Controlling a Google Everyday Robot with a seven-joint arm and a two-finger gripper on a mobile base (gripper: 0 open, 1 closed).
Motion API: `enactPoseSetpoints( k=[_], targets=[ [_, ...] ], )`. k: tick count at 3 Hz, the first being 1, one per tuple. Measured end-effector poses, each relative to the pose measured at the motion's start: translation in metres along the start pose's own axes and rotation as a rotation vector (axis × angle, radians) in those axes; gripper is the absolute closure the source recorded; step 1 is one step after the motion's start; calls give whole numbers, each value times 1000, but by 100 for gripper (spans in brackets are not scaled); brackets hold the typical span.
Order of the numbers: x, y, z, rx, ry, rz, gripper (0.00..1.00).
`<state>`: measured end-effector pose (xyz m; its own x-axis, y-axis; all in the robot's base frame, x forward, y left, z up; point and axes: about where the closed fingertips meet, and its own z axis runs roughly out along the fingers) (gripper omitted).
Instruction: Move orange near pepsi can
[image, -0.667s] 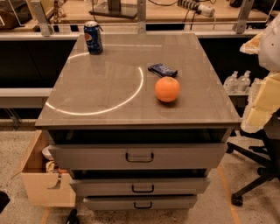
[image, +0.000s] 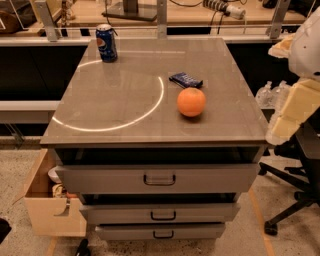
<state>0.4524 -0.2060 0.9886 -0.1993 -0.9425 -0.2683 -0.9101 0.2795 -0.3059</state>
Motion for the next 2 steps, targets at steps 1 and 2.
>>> enactPoseSetpoints(
  k=[1,2],
  targets=[
    [-15,-22,14,20,-95,23,0],
    [-33,-43,40,7,-231,68,0]
  ],
)
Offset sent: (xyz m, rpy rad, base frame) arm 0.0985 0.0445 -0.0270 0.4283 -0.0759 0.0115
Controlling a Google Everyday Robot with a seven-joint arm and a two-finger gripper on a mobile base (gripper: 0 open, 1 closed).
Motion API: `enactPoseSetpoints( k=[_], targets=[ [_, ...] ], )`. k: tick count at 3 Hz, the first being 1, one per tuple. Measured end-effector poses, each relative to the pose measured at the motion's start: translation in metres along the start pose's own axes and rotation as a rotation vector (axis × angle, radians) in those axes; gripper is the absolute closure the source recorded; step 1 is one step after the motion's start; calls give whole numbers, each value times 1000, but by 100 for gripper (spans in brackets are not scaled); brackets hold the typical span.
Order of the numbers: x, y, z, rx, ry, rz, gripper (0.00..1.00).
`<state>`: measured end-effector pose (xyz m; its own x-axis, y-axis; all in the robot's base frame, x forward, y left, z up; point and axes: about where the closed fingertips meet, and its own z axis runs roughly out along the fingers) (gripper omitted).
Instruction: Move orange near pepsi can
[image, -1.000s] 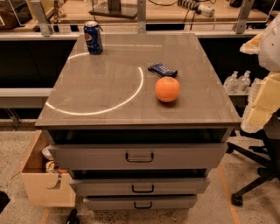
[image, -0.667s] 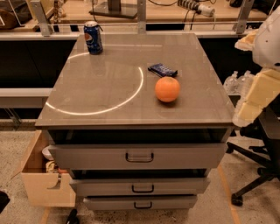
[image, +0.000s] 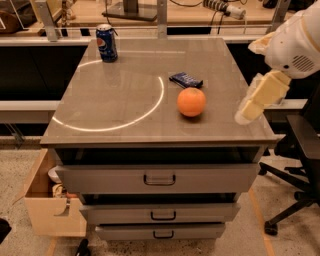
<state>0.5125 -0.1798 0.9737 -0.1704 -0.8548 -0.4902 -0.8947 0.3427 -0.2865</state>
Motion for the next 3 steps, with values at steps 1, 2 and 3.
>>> enactPoseSetpoints(
  k=[1,2,3],
  targets=[
    [0,-8,33,-35,-163,82,0],
    [-1,-9,58,-70,-316,146,0],
    [-7,-10,85,-90,-463,175,0]
  ],
)
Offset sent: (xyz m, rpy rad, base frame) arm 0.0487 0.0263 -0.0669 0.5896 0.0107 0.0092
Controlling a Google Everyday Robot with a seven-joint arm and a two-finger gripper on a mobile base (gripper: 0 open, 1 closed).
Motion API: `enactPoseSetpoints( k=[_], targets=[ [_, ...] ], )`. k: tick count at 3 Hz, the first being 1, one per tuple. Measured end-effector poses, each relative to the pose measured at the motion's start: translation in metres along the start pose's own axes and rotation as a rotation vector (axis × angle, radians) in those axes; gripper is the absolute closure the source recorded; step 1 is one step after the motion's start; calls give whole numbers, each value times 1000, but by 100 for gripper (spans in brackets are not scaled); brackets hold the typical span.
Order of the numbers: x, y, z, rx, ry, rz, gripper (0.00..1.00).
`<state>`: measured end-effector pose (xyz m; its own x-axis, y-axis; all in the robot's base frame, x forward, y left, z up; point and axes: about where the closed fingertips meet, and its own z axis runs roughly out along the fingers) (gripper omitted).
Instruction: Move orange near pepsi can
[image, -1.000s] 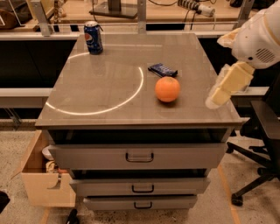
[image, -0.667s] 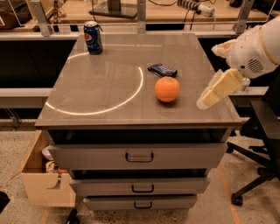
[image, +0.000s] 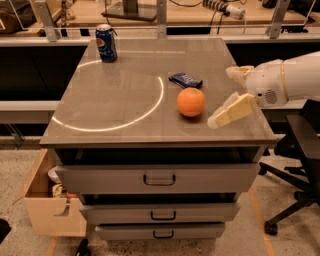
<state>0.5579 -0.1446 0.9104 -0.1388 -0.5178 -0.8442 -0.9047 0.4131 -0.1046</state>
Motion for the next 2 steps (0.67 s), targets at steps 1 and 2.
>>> enactPoseSetpoints(
  k=[1,2],
  targets=[
    [-1,-12,22,-9,-80,-2,0],
    [1,-14,26,-12,-87,-2,0]
  ],
)
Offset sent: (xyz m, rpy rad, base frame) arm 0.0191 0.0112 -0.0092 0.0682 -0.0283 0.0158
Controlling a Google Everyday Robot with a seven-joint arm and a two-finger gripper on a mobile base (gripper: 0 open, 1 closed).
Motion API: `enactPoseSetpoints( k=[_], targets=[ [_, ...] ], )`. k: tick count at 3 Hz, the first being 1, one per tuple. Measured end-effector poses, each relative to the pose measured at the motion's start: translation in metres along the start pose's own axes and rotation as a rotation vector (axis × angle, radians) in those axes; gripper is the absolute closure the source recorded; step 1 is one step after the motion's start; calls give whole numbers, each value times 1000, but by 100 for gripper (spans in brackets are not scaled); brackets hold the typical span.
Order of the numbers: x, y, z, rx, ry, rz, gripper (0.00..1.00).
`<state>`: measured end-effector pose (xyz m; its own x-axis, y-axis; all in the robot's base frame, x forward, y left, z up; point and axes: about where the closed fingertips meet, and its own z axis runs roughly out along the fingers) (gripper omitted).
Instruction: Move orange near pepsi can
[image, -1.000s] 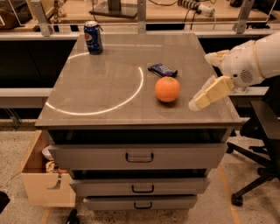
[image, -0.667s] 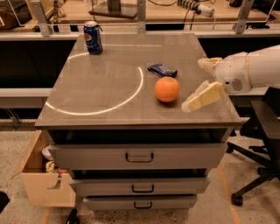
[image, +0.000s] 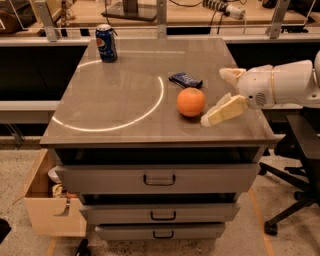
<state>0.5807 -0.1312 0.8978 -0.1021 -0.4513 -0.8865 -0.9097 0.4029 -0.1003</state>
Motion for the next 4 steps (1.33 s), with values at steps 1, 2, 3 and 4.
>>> enactPoseSetpoints(
  k=[1,2,3,4],
  targets=[
    [-2,0,11,-11,-51,12,0],
    [-8,-8,34,-48,-152,14,0],
    [-8,-15,54,-82,-218,27,0],
    [1,-18,61,-88,-229,45,0]
  ],
)
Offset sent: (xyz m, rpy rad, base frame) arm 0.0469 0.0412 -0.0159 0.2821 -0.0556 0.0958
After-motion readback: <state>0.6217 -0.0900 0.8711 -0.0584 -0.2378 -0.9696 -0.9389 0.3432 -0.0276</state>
